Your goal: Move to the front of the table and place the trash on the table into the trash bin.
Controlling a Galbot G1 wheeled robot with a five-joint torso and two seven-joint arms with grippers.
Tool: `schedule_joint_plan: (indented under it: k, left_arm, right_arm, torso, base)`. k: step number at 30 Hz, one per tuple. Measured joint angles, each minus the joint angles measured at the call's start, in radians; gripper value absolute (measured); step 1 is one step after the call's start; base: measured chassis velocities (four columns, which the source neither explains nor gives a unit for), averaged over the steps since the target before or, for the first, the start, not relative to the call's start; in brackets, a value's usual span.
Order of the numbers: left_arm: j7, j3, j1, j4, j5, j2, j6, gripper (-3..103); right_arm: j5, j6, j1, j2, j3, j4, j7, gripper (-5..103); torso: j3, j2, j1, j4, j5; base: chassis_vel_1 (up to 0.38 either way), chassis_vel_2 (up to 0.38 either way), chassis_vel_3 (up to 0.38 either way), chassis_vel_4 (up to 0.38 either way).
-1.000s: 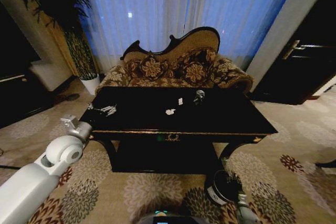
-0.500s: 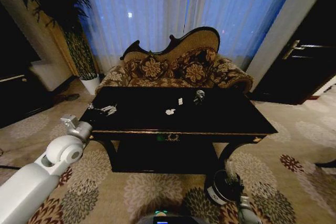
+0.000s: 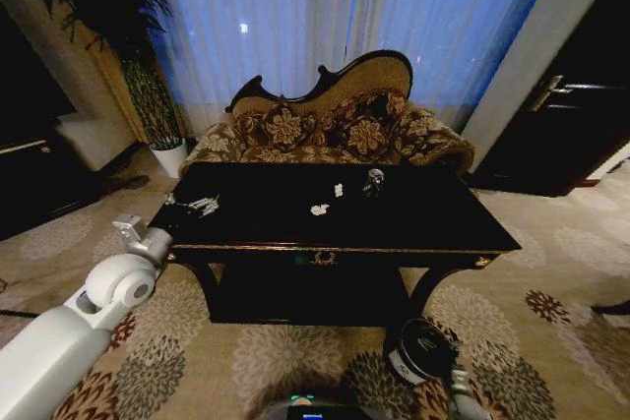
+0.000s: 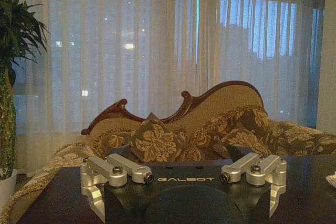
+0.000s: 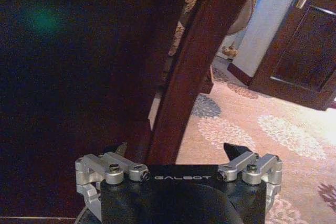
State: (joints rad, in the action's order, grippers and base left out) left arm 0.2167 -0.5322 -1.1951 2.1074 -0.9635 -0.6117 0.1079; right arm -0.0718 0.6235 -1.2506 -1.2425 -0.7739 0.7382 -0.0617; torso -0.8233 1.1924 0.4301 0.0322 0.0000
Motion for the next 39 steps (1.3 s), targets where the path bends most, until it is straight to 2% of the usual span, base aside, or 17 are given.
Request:
schedule_joint_plan:
  k: [8,11,12,15,17,20,29,39]
  left_arm:
    - [-0.001,-0.012,-0.003,-0.006,-0.003,-0.009,0.000,100]
    - [-0.003,-0.021,-0.012,-0.006,-0.003,-0.012,-0.001,100]
    - [-0.003,-0.021,-0.012,-0.006,-0.003,-0.012,-0.001,100]
    - [-0.003,-0.030,-0.017,-0.001,-0.005,-0.012,-0.001,100]
    - [-0.004,-0.031,-0.018,-0.001,-0.006,-0.012,-0.002,100]
    - [-0.006,-0.041,-0.025,0.000,-0.007,-0.015,-0.002,100]
    - [-0.017,-0.056,-0.036,-0.007,-0.006,-0.027,-0.004,100]
    - [-0.017,-0.057,-0.040,-0.009,-0.007,-0.034,-0.005,100]
  right_arm:
    - [-0.062,0.054,-0.119,0.023,-0.047,0.079,-0.070,100]
    - [-0.169,0.078,-0.234,0.018,-0.079,0.208,-0.189,100]
    - [-0.169,0.078,-0.234,0.018,-0.079,0.208,-0.189,100]
    - [-0.271,0.089,-0.303,0.013,-0.102,0.281,-0.277,100]
    - [-0.289,0.089,-0.314,0.014,-0.106,0.290,-0.289,100]
    - [-0.375,0.098,-0.374,0.023,-0.122,0.353,-0.357,100]
    - [-0.517,0.056,-0.504,0.025,-0.182,0.588,-0.388,100]
    - [-0.557,0.058,-0.562,0.020,-0.245,0.713,-0.380,100]
  torso:
    - [0.000,0.000,0.000,0.0002,-0.0001]
    - [0.000,0.000,0.000,0.0002,-0.0003]
    - [0.000,0.000,0.000,0.0002,-0.0003]
    - [0.000,0.000,0.000,0.0000,-0.0001]
    - [0.000,0.000,0.000,0.0000,-0.0001]
    - [0.000,0.000,0.000,0.0002,0.0001]
    - [0.000,0.000,0.000,0.0001,-0.0002]
    - [0.000,0.000,0.000,0.0002,0.0000]
  base:
    - [0.000,0.000,0.000,0.000]
    - [0.000,0.000,0.000,0.000]
    - [0.000,0.000,0.000,0.000]
    - [0.000,0.000,0.000,0.000]
    - [0.000,0.000,0.000,0.000]
    - [0.000,0.000,0.000,0.000]
    - [0.000,0.000,0.000,0.000]
    - [0.000,0.000,0.000,0.000]
